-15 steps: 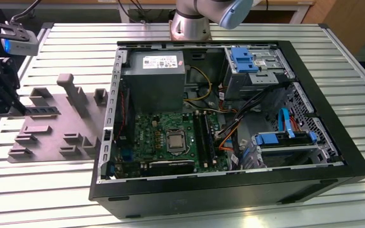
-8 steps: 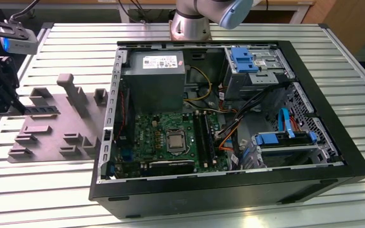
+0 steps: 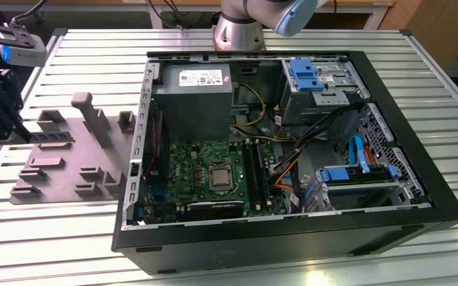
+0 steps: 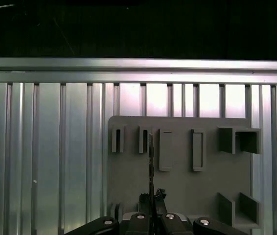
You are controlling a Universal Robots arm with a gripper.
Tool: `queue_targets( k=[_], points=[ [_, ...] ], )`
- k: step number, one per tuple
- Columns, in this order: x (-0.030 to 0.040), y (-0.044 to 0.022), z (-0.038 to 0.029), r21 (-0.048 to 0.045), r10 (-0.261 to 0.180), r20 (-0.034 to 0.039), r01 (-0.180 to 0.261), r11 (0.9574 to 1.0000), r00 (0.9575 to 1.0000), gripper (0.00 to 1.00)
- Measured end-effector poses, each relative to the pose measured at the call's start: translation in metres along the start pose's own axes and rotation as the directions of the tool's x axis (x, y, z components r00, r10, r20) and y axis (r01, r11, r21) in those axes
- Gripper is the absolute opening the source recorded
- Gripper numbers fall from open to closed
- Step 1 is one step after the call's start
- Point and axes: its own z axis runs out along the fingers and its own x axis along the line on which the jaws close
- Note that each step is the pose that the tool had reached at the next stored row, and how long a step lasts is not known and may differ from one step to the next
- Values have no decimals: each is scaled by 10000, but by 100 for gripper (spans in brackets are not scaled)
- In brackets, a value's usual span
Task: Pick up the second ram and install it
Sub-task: 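Pick up the second ram and move it above second insertion slot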
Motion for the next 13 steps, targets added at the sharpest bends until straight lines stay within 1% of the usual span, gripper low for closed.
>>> queue_targets(
  k=[13],
  points=[
    [-2,1,-57,0,0,-1,0,10000,10000,14]
  ],
)
